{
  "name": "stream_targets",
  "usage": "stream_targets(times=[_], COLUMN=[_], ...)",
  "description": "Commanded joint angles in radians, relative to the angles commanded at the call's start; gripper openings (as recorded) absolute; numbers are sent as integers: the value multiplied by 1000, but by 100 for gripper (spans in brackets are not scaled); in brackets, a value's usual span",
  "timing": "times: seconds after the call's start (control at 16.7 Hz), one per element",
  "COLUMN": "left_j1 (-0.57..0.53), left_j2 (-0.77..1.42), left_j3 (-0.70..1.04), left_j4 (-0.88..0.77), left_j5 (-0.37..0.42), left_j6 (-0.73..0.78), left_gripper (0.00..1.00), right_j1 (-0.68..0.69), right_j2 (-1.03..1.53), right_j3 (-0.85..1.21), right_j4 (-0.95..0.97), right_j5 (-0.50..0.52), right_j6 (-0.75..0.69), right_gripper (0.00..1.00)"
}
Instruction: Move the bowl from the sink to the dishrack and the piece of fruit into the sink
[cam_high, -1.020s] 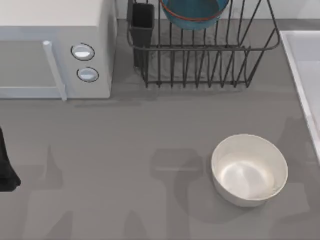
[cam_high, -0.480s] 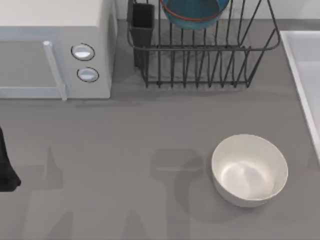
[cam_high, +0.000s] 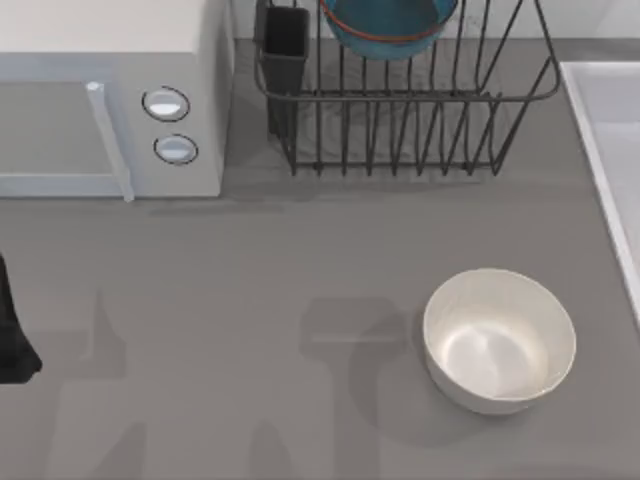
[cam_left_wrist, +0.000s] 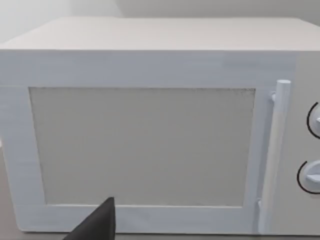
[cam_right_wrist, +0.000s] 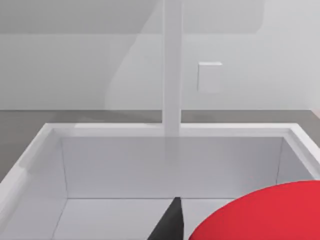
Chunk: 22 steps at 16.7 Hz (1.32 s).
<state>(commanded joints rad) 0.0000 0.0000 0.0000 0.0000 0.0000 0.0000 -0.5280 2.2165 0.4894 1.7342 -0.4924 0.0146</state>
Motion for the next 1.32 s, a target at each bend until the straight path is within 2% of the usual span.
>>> stream_targets(times=[0.12, 0.9, 1.32], left_j1=[0, 0, 0], left_j2=[0, 0, 0], left_j3=[0, 0, 0], left_j4=[0, 0, 0], left_j5=[0, 0, 0], left_j6=[0, 0, 0], left_gripper=[100, 100, 100], right_j1=[0, 0, 0], right_j2=[0, 0, 0], right_j3=[0, 0, 0], right_j4=[0, 0, 0], right_j5=[0, 0, 0], right_j6=[0, 0, 0], right_gripper=[0, 98, 100])
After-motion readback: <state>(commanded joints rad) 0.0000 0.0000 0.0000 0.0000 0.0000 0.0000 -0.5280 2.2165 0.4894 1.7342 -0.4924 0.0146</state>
